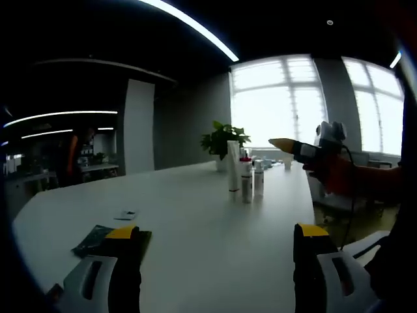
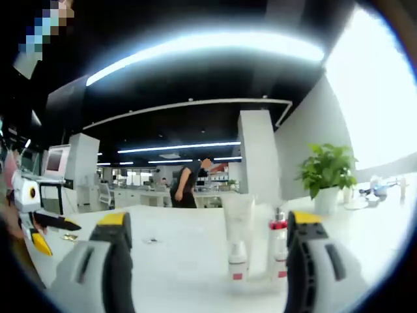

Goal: Arrange the skincare products in the storage area until every visible bottle or jar stands upright without overlapping.

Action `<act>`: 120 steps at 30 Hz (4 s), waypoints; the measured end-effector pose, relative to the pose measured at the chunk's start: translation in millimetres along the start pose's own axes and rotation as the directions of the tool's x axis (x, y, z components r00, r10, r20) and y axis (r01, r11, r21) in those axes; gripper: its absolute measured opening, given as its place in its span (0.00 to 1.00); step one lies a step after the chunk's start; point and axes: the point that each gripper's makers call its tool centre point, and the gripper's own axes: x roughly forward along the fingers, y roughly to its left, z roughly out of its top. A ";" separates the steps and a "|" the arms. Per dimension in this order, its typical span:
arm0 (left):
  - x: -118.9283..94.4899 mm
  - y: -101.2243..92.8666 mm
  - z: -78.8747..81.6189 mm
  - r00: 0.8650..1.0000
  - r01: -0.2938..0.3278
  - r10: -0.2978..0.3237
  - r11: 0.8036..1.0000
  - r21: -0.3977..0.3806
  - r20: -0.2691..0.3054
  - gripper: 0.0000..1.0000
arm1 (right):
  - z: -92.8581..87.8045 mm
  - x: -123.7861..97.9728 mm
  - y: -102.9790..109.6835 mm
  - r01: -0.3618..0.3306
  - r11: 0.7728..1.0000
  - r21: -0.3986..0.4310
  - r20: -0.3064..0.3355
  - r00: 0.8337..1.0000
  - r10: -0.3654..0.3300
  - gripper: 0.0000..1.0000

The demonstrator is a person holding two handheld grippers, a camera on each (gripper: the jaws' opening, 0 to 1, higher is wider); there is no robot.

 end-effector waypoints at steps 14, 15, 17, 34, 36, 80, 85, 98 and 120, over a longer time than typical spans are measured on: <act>-35.9 2.3 5.3 0.997 -0.081 0.081 0.996 0.024 0.004 0.99 | 15.3 -3.4 64.6 -0.149 0.985 0.082 0.034 0.989 0.147 1.00; -37.0 2.0 4.7 0.996 -0.084 0.084 0.996 0.025 0.002 0.99 | 15.5 -3.9 68.0 -0.157 0.984 0.085 0.035 0.987 0.155 1.00; -39.9 0.0 3.4 0.996 -0.088 0.088 0.996 0.029 0.000 0.99 | 14.5 -5.4 73.4 -0.164 0.983 0.087 0.029 0.986 0.162 1.00; -42.4 9.2 -4.2 0.993 -0.117 0.117 0.993 0.001 0.005 0.99 | -5.1 11.8 114.0 -0.274 0.958 0.088 -0.035 0.960 0.277 1.00; -42.1 11.9 -5.0 0.992 -0.124 0.124 0.992 -0.003 0.002 0.99 | -8.7 15.6 119.5 -0.290 0.952 0.098 -0.044 0.954 0.295 1.00; -21.3 74.7 -13.7 0.981 -0.185 0.184 0.983 -0.017 -0.065 0.99 | -86.4 107.3 188.4 -0.459 0.868 0.191 -0.182 0.852 0.491 0.97; -20.1 85.6 -18.4 0.977 -0.200 0.198 0.980 -0.019 -0.078 0.99 | -98.1 117.1 197.2 -0.471 0.859 0.203 -0.207 0.837 0.507 0.94; -17.6 111.4 -25.2 0.971 -0.220 0.216 0.975 -0.033 -0.102 0.99 | -125.2 131.4 217.6 -0.493 0.844 0.210 -0.267 0.802 0.535 0.88; -0.9 157.1 -32.6 0.971 -0.220 0.212 0.974 -0.062 -0.114 0.82 | -160.7 141.3 220.3 -0.507 0.834 0.216 -0.336 0.764 0.551 0.80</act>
